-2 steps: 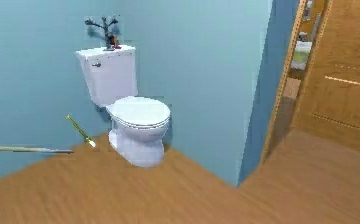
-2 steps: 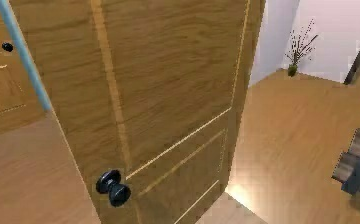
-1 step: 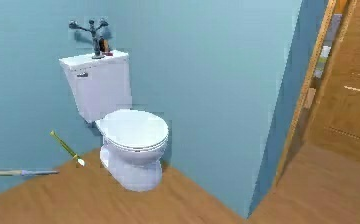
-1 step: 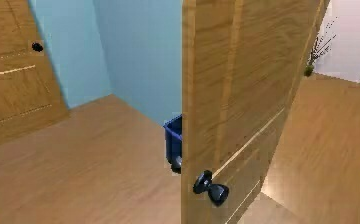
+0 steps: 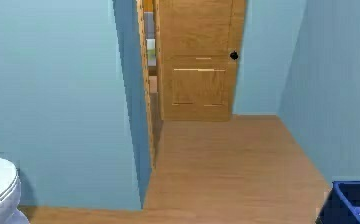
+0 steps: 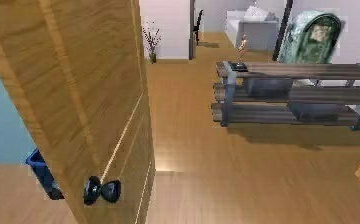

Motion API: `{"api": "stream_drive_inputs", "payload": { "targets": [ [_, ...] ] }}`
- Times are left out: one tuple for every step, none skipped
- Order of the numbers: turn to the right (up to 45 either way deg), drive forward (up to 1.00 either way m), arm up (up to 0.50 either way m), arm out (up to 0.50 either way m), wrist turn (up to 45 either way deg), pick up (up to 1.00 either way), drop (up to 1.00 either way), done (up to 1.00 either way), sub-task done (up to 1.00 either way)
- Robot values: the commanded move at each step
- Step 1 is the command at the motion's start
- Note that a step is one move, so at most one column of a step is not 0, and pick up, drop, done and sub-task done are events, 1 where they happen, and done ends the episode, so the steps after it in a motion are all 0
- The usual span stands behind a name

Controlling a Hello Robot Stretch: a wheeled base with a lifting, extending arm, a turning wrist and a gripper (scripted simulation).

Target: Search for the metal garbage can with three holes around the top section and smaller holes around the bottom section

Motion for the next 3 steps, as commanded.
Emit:
{"api": "stream_drive_inputs", "payload": {
  "targets": [
    [0.0, 1.0, 0.0, 0.0, 0.0, 0.0, 0.0, 0.0, 0.0],
    [6.0, 0.0, 0.0, 0.0, 0.0, 0.0, 0.0, 0.0, 0.0],
    [0.0, 0.6, 0.0, 0.0, 0.0, 0.0, 0.0, 0.0, 0.0]
  ]
}}
